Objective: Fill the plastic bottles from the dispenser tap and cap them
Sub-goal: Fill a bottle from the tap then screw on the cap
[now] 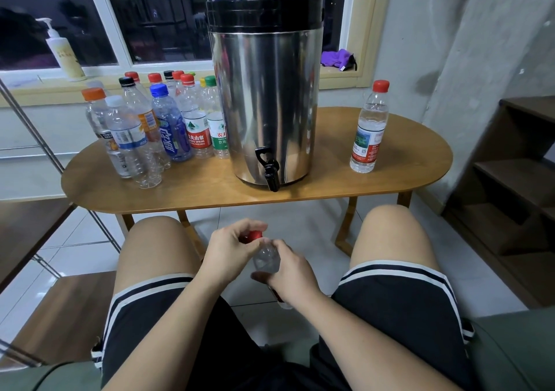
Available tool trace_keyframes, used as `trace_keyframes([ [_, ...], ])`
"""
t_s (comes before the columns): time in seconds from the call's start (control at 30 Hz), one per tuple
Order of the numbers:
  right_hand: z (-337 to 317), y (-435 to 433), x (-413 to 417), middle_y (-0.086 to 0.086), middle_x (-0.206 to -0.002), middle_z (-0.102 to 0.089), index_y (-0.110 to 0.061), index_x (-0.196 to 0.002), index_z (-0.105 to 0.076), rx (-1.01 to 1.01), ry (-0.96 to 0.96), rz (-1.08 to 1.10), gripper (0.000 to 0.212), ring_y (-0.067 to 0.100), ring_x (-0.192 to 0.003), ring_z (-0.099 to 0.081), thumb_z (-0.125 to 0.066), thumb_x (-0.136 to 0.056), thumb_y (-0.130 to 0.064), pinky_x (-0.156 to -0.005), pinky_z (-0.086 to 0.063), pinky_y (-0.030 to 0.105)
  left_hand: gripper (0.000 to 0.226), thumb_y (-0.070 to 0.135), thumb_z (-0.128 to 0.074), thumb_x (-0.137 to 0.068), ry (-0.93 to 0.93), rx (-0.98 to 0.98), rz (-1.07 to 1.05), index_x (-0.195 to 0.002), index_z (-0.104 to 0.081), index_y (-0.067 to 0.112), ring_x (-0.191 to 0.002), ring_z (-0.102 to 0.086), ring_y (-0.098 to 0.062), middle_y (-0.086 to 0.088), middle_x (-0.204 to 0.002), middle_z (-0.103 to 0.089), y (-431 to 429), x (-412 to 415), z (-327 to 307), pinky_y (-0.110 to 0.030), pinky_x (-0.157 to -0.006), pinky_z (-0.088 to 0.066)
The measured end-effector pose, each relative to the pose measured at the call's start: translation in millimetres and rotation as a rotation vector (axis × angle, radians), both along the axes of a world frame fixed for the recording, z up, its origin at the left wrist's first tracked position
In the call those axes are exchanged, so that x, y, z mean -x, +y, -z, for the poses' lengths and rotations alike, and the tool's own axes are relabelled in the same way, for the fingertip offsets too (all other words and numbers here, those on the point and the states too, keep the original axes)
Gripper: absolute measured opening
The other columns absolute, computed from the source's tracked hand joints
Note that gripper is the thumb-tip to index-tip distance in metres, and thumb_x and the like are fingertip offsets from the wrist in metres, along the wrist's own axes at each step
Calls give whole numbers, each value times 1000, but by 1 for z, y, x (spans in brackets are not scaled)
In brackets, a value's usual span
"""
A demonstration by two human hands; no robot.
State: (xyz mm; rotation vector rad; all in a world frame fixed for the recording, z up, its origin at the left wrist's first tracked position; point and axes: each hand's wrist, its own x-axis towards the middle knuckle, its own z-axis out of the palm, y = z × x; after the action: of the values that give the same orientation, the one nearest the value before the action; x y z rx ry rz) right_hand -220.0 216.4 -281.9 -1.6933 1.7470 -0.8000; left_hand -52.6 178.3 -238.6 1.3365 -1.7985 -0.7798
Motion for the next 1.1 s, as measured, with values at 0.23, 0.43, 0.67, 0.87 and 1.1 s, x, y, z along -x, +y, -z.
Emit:
trace_keyframes([
  [0.23,1,-2,3,-11,-121,-70,-35,-127,-56,45,14,20,65,19,-110,-67,-87,-76,-61,-90,-56,40,33,26,-88,-92,25,-87,50,-124,-81,34,-106,-73,6,23,-110,-80,-3,-6,-5,-30,-103,-59],
  [0.43,4,1,1,-12,-112,-67,-38,-121,-52,50,128,-16,62,21,-104,-67,-81,-74,-67,-79,-51,38,31,44,-99,-75,-16,-104,-1,-87,-78,24,-85,-75,-13,9,-87,-80,-8,-11,-5,-38,-81,-62],
  [0.67,-1,-1,3,-10,-125,-69,-34,-133,-55,34,75,0,68,20,-114,-66,-83,-78,-63,-89,-54,37,33,22,-87,-91,52,-133,143,-118,-81,41,-113,-69,1,21,-113,-79,-3,-11,-6,-24,-98,-51],
  [0.87,-3,0,3,-12,-125,-68,-38,-133,-56,42,73,-22,66,18,-113,-65,-84,-79,-62,-91,-55,37,30,46,-96,-76,75,-1,-2,-101,-84,35,-96,-71,-6,16,-99,-79,-3,-5,-3,-19,-84,-54],
  [1.1,-2,-1,7,-12,-122,-69,-39,-131,-55,38,48,12,67,18,-111,-66,-84,-76,-62,-92,-57,40,24,28,-93,-86,80,-87,34,-106,-82,32,-101,-76,-5,15,-102,-82,-3,-5,-6,-40,-98,-60],
])
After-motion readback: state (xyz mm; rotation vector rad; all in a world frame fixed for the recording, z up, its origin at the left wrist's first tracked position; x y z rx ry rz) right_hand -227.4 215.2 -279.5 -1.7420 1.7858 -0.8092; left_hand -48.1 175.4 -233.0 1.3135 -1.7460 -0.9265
